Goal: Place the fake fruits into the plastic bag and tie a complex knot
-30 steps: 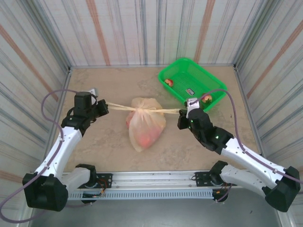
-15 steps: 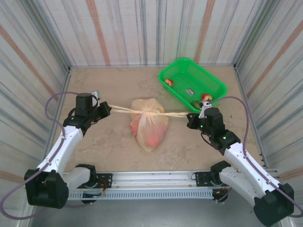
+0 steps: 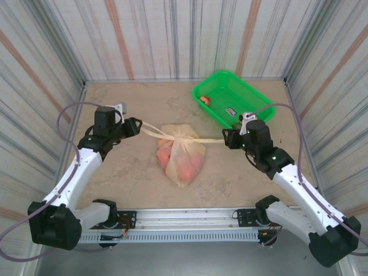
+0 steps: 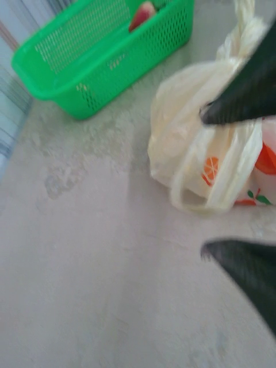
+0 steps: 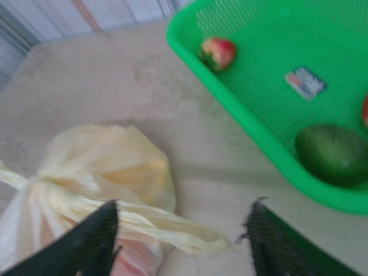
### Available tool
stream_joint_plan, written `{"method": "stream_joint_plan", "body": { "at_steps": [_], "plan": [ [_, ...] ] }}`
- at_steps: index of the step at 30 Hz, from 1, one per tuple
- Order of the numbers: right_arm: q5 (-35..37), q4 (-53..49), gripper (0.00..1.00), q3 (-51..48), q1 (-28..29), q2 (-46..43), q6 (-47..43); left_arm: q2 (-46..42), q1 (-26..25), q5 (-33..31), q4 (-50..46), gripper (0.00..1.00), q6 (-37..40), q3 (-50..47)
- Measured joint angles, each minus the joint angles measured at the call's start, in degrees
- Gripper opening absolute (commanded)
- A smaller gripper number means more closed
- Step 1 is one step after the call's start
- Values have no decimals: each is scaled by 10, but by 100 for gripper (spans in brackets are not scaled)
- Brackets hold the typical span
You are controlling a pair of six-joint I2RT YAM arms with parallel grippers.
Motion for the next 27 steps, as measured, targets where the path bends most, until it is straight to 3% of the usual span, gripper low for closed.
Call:
{"method": "stream_joint_plan", "body": {
  "at_steps": [2, 3, 4, 5, 6, 13, 18, 23, 27],
  "plan": [
    [-5, -10, 71, 21, 0, -19, -18, -21, 0, 16, -1, 86, -1, 2],
    [-9, -17, 72, 30, 0, -30, -26, -38, 0, 25, -5, 97, -2, 2],
    [-13, -27, 74, 40, 0, -40, -34, -56, 0, 33, -11, 99, -1, 2],
    [-16, -40, 81, 51, 0, -48, -38, -74, 0, 39, -19, 99, 1, 3],
    [-21, -51, 100, 60, 0, -55, -40, -93, -1, 45, -29, 99, 5, 6],
    [15, -177, 99, 95, -8, -75, -8, -179, -30, 3, -121, 99, 76, 51],
    [55, -271, 99, 66, -77, -37, 62, -192, -31, -51, -146, 99, 92, 46],
    [54, -286, 99, 5, -103, -12, 106, -189, -37, -57, -139, 99, 117, 23],
    [55, -257, 99, -2, -103, 70, 111, -177, -44, -48, -84, 99, 165, -12]
  ]
}}
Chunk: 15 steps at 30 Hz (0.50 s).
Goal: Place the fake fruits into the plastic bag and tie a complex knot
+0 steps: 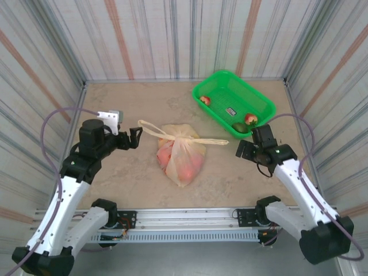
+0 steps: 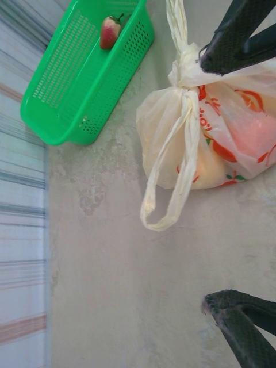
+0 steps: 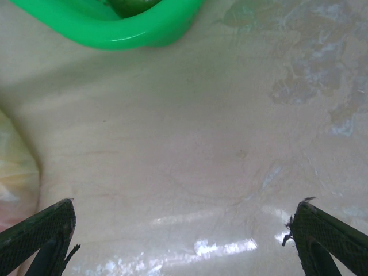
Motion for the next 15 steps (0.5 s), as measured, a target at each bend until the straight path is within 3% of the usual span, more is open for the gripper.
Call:
{"method": "stream_joint_plan", "body": {
  "at_steps": [4, 9, 15],
  "plan": [
    [19, 69, 99, 13, -9, 121, -7, 11, 0, 28, 61, 99, 40, -50],
    [61, 151, 99, 100, -66, 308, -34, 25, -1, 34, 95, 99, 59, -59],
    [54, 245, 99, 196, -134, 424, -88, 31, -1, 26, 103, 99, 79, -54]
  ]
}}
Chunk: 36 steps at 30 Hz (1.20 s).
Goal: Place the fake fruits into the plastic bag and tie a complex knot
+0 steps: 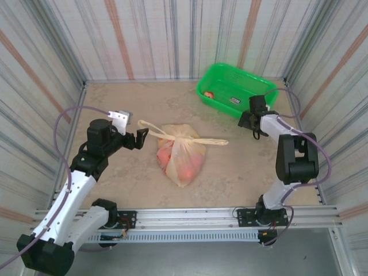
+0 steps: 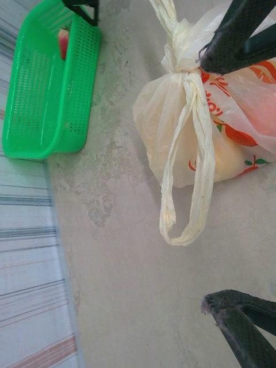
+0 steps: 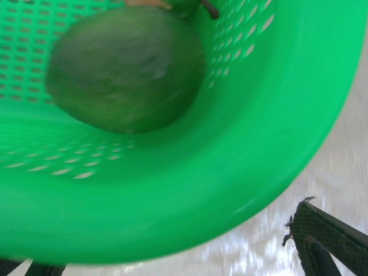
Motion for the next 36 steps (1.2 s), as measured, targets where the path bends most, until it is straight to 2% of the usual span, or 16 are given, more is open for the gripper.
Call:
{"method": "stream_joint_plan", "body": {
  "at_steps": [2, 5, 10, 14, 18, 22, 27, 31, 34, 36],
  "plan": [
    [-2, 19, 99, 32, -7, 21, -16, 5, 0, -5, 0, 99, 7, 0],
    [-18, 66, 99, 1, 12, -8, -43, 14, 0, -16, 12, 99, 19, -3],
    [-47, 113, 99, -126, 95, -171, -97, 19, 8, -27, 107, 99, 58, -61],
    [-61, 158, 99, -197, 121, -302, -158, 49, 65, -51, 210, 99, 77, -140],
    [-49, 245, 99, -290, 94, -357, -193, 114, 124, -60, 304, 99, 87, -198],
    [-39, 368, 99, -400, 25, -321, -194, 204, 167, -60, 423, 99, 75, -245],
    [-32, 444, 99, -419, -2, -214, -196, 275, 186, -58, 541, 99, 39, -272],
    [-91, 561, 99, -423, -25, -176, -210, 355, 186, -45, 659, 99, 29, -273],
    [-138, 709, 99, -469, -50, -124, -211, 380, 180, -38, 674, 99, 30, -273],
    [-156, 727, 99, -499, -53, -115, -212, 379, 162, -55, 699, 99, 33, -277]
  ]
}}
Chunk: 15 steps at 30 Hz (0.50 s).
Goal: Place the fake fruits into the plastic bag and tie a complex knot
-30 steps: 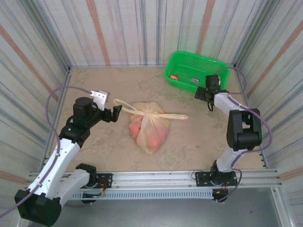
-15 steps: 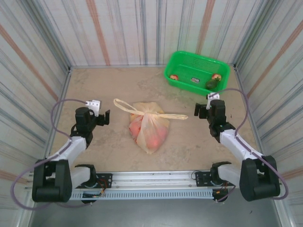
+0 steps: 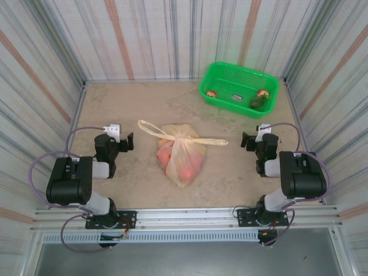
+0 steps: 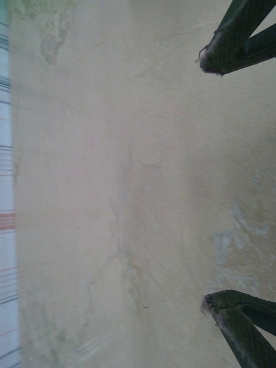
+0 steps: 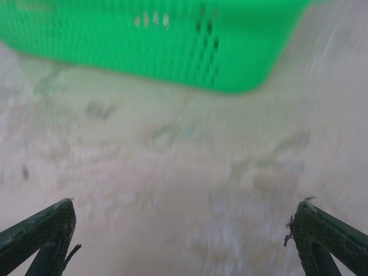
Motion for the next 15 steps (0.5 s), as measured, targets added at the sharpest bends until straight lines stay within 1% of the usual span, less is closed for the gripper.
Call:
{"method": "stream_joint_plan", "body": {
  "at_steps": [4, 8, 10, 11, 13, 15],
  "plan": [
    [-19, 78, 99, -33, 17, 3, -17, 1, -38, -52, 101, 99, 3, -55],
    [3, 142, 99, -42, 50, 12, -35, 10, -45, -64, 134, 99, 16, -77],
    [10, 130, 99, -34, 55, 11, -39, 4, -45, -52, 105, 99, 28, -59],
    [9, 108, 99, -20, 50, 10, -39, 3, -43, -40, 80, 99, 32, -38],
    [-3, 49, 99, 28, 25, 11, -31, 4, -33, -11, 31, 99, 35, 9],
    [-20, 19, 99, 71, -8, 11, -19, 4, -8, 16, -3, 99, 31, 52]
  ]
}}
